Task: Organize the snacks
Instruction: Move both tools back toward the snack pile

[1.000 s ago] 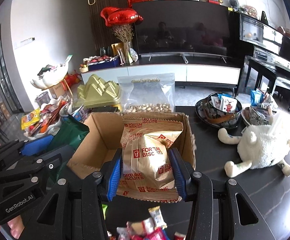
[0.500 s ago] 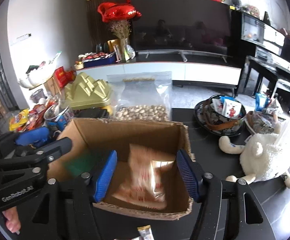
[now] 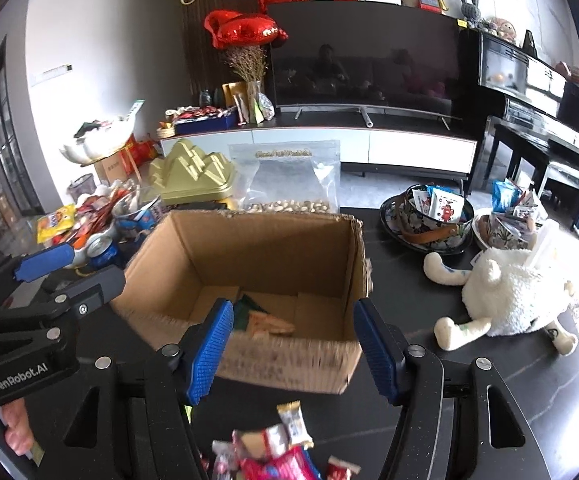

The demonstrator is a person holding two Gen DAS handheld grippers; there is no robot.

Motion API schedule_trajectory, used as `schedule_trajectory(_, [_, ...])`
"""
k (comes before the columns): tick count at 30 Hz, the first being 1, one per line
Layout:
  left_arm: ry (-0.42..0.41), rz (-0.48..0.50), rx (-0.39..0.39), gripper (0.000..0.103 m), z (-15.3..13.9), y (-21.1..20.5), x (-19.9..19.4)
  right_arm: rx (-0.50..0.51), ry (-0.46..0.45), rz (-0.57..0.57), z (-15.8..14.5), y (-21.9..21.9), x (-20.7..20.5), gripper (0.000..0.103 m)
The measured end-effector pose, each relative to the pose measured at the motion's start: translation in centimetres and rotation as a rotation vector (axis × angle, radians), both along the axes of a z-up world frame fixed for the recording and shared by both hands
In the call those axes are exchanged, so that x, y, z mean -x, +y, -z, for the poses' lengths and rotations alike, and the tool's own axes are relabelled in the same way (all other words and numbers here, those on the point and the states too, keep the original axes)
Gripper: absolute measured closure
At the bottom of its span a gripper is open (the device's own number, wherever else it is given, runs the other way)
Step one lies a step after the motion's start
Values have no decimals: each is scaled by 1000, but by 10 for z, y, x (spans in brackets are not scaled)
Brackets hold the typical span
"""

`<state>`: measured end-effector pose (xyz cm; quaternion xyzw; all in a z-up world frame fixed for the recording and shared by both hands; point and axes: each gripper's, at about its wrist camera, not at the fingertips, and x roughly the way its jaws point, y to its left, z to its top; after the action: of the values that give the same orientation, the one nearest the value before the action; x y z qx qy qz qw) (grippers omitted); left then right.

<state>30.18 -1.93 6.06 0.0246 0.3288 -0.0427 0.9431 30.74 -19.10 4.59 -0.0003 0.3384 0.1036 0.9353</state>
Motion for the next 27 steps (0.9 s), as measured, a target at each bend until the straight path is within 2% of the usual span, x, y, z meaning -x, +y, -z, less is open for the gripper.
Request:
schedule_trajectory(6, [-51, 15, -50, 15, -10, -11, 39, 11, -41, -30, -9, -4, 39, 39])
schedule_trajectory(9, [-68, 24, -64, 14, -11, -15, 55, 11, -51, -37, -10, -8, 56, 39])
schedule_trajectory(15, [-48, 42, -46, 14, -3, -23, 83, 6, -52, -49, -6, -16, 85, 39])
schedule_trajectory(27, [7, 55, -36, 14, 27, -36, 120, 43, -32, -89, 21, -26, 123, 39])
